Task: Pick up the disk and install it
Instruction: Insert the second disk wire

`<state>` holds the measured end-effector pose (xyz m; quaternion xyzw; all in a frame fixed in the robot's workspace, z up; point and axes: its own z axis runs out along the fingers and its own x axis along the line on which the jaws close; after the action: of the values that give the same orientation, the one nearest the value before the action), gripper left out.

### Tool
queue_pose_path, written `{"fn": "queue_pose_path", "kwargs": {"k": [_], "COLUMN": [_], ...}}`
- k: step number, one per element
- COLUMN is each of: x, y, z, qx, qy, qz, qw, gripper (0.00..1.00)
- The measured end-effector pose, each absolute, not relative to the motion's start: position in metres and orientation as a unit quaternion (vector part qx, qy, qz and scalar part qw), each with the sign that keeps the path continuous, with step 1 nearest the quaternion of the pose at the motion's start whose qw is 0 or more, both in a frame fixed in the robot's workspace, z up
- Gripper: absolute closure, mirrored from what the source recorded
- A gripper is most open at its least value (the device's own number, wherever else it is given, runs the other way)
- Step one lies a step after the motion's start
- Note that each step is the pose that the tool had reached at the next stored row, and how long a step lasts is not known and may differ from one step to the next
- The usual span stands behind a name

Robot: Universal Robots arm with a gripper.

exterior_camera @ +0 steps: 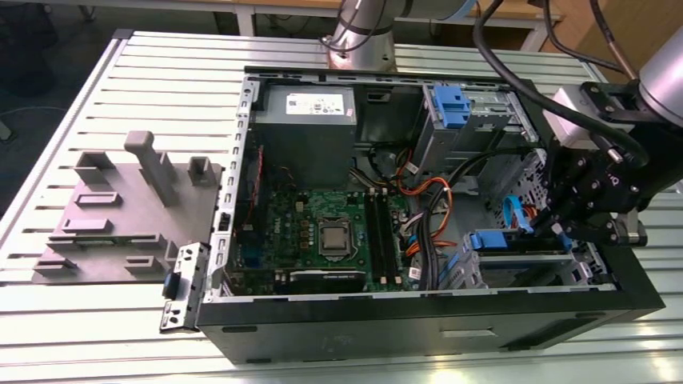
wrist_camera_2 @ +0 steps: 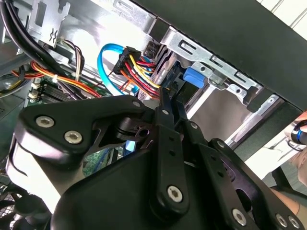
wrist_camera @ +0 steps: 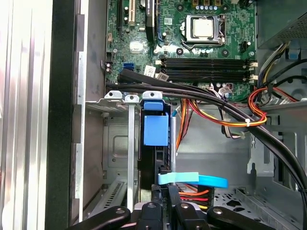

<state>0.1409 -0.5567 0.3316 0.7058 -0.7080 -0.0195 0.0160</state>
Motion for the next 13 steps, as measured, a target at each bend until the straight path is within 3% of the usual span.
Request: {"fn": "queue_pose_path", "kwargs": {"k": [13], "x": [0.1409], "y": [-0.5567], "z": [0.3284], "qx": [0.706], "qy": [-0.708], "qz": [-0.020], "qw": [0.016], "gripper": [0.83]}}
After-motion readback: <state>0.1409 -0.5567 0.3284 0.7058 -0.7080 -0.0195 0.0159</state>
